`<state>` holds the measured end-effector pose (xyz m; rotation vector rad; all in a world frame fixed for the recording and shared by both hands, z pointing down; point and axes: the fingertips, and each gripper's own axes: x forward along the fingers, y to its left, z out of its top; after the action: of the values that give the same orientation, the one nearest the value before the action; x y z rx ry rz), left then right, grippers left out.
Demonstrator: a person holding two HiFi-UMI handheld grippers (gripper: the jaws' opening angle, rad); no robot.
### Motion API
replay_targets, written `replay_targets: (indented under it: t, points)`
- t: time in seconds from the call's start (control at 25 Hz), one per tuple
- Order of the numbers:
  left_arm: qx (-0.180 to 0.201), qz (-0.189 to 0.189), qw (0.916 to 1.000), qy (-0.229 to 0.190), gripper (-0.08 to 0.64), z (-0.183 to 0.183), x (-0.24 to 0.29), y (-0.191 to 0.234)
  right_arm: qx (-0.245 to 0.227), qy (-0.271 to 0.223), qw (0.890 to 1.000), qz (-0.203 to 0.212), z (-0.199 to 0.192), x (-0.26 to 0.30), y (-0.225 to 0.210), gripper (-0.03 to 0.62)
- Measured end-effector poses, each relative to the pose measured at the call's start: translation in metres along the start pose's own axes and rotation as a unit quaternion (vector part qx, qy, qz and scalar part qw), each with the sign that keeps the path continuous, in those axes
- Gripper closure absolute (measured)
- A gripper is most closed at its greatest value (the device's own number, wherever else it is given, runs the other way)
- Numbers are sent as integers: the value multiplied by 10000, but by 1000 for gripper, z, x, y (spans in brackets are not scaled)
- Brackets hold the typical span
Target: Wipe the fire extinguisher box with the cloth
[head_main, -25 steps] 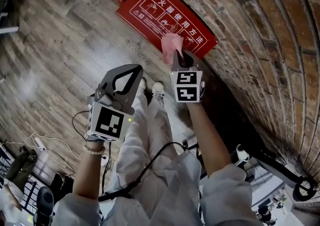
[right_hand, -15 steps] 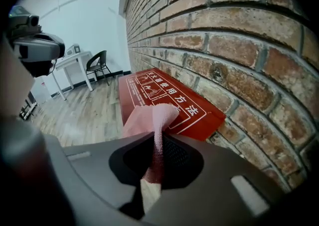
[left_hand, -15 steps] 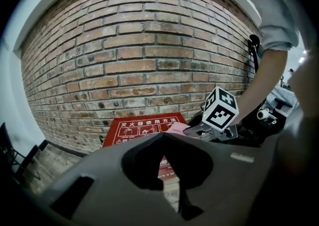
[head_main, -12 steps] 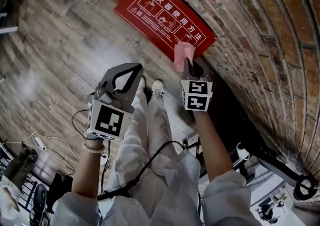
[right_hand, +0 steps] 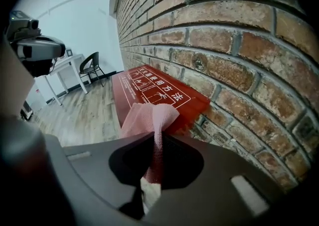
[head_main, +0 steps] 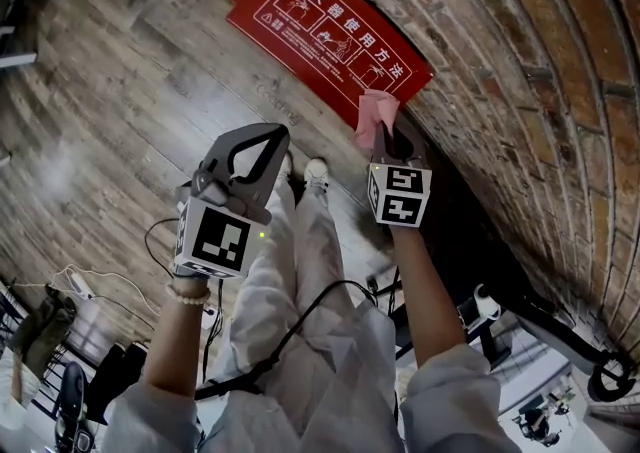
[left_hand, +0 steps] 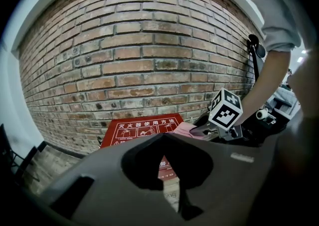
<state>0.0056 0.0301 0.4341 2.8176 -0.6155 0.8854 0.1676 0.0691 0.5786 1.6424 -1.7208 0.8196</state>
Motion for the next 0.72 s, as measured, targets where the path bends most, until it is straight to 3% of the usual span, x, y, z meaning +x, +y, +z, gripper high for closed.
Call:
replay_targets:
  t: [0.24,0.48,0.72]
  points:
    - [60,57,10000,-49,561,12,-9,3,649,-187,9974,241,13,-12,0,561]
    - [62,210,9996,-151,561,42,-35,7,596,-429,9965,400,49,-54,8,561]
    - [134,298,9990,-294,561,87,-69,4,251,-734,9955,537,94,-107,20,561]
